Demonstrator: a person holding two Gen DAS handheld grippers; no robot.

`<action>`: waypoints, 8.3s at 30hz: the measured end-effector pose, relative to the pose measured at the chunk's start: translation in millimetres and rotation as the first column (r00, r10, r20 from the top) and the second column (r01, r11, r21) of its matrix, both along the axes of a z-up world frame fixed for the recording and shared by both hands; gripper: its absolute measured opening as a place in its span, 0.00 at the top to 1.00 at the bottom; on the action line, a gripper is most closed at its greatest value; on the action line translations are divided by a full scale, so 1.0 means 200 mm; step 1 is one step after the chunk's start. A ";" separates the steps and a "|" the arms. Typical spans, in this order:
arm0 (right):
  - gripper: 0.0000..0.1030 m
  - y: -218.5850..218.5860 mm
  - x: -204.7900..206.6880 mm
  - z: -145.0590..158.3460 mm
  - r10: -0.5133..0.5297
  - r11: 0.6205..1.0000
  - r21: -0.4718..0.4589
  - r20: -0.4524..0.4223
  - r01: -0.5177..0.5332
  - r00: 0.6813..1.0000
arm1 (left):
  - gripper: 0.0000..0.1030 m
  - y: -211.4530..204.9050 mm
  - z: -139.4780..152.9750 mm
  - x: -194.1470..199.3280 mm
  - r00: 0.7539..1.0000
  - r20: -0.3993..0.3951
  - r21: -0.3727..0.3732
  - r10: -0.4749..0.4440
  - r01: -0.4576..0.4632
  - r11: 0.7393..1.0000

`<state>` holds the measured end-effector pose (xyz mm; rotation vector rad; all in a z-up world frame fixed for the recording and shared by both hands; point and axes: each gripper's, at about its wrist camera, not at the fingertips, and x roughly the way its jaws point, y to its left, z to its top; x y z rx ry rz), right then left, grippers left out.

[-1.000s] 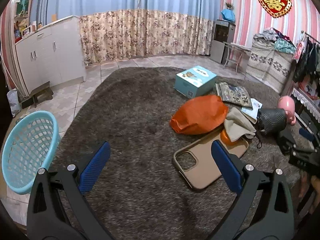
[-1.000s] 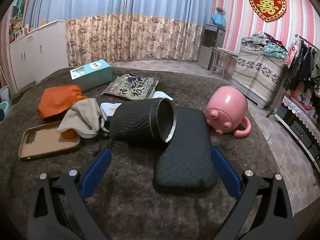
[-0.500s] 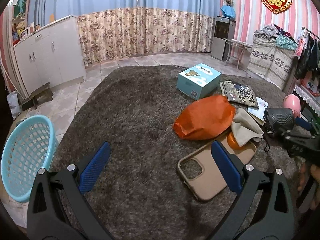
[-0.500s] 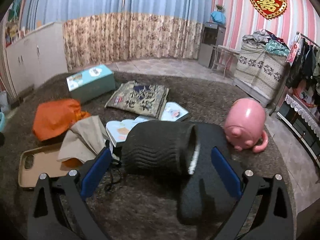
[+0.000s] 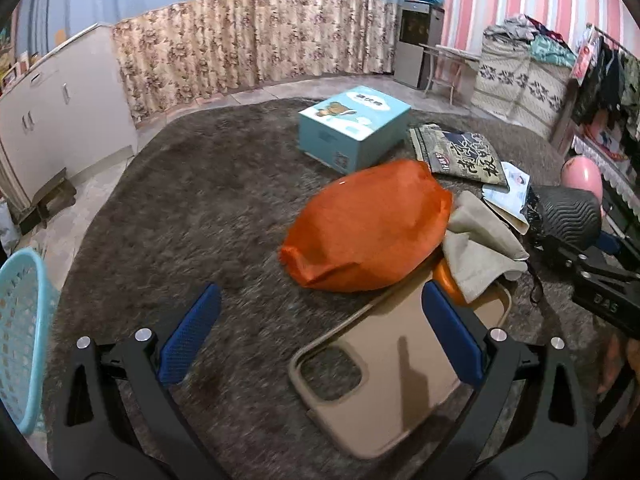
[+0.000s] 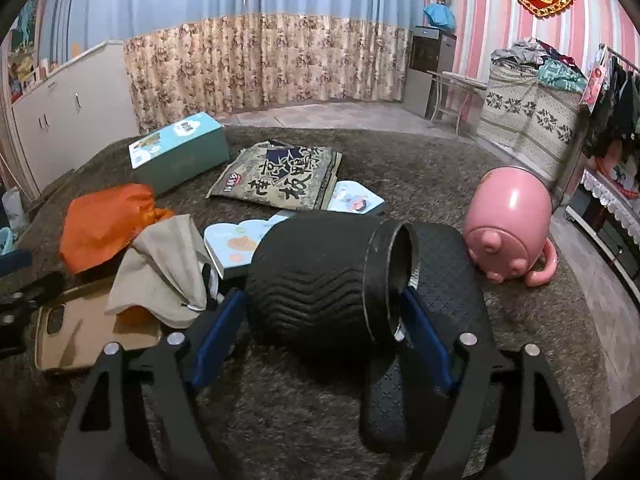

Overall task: Collect trash
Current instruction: 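Close the right tool around the black roller wheel, then grasp the orange plastic bag with the left tool while the right tool holds the roller, then carry the orange bag and black roller over to the blue basket, then open the left tool to drop the orange bag into the basket, then lower the black roller into the basket and open the right tool, then return both tools to the items on the rug, then grasp the crumpled brown paper with the left tool, then grasp the printed snack bag with the right tool while the left tool holds the brown paper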

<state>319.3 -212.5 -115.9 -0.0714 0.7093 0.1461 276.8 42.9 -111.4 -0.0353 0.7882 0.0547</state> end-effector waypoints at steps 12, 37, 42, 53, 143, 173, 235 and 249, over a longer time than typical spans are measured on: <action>0.24 -0.02 0.00 0.01 0.007 0.999 0.040 -0.002 -0.007 1.000 | 0.73 -0.03 -0.03 0.16 0.996 -0.032 -0.052 -0.079 0.078 0.996; 0.26 0.03 -0.15 0.26 0.004 0.998 0.064 0.117 -0.011 0.993 | 0.94 0.17 0.33 -0.32 0.992 0.129 -0.019 -0.010 0.012 1.000; 0.26 0.12 -0.21 0.30 0.039 0.997 0.064 0.139 -0.048 0.990 | 0.94 0.27 0.33 -0.40 0.992 0.124 -0.028 0.034 -0.030 0.999; 0.26 0.43 -0.33 0.33 0.165 0.982 0.070 0.160 -0.178 0.973 | 0.94 0.55 0.39 -0.56 0.975 0.165 -0.029 0.149 -0.146 0.989; 0.10 2.13 -0.56 0.16 0.625 0.780 -0.035 0.093 -0.625 0.775 | 0.09 1.73 0.22 -1.14 0.785 0.159 -0.035 0.598 -0.601 0.798; 0.10 0.85 -0.32 0.33 0.299 0.950 0.044 0.164 -0.310 0.940 | 0.05 0.92 0.35 -0.90 0.877 0.171 -0.063 0.450 -0.446 0.893; 0.32 0.16 0.70 0.01 -0.002 1.000 -0.001 -0.103 0.001 0.995 | 0.62 0.10 0.11 0.24 0.998 0.047 0.005 0.041 -0.041 0.999; 0.92 0.16 0.52 0.15 0.029 0.999 0.012 0.023 -0.029 0.999 | 0.62 0.33 0.18 -0.04 0.989 0.075 -0.028 0.127 -0.126 0.992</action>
